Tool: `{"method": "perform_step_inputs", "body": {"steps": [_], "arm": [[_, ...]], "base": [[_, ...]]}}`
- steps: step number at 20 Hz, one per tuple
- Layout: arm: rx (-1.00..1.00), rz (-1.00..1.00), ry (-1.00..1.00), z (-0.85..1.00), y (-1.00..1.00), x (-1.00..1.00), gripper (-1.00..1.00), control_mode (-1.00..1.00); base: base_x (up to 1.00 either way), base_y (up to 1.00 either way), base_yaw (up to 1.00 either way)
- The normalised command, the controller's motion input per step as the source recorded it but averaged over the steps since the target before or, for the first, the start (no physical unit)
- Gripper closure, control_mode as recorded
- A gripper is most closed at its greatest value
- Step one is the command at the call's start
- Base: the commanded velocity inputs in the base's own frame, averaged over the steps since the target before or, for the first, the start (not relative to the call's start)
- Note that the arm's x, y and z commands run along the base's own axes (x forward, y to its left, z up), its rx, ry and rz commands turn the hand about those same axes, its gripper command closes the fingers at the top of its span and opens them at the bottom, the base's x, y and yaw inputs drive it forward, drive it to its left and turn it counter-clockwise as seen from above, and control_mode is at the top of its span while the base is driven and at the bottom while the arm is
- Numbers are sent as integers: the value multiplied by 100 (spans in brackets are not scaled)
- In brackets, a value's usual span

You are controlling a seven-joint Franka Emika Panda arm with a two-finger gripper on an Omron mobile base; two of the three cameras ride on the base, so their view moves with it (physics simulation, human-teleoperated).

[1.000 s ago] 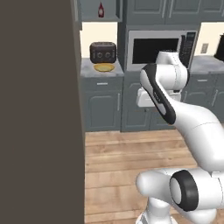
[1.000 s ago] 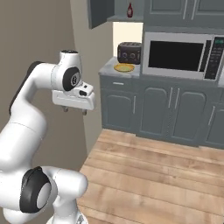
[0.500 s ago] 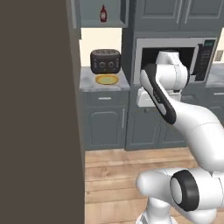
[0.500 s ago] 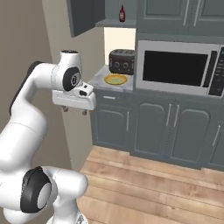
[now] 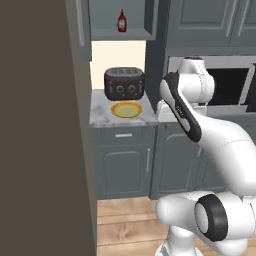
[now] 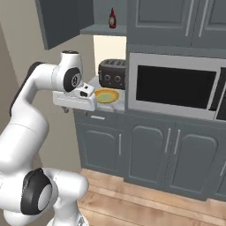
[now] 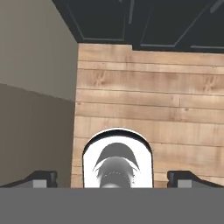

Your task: Move the hot dog bun to the plate on the dining table and place the condiment next to that plate. Then navigate to the fridge and take the sausage and place it on the plate as well.

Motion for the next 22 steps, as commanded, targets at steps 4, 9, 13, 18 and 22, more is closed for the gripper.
{"method": "perform_step_inputs", "body": {"steps": [4,9,13,18,22], "arm": [[0,0,0,0,0,0,-100,100],[0,0,0,0,0,0,-100,100],[0,0,0,0,0,0,-100,100],[0,0,0,0,0,0,-100,100],[0,0,0,0,0,0,-100,100]], "base": [[100,13,0],[100,44,0],[99,51,0],[100,12,0],[81,1,0]]}}
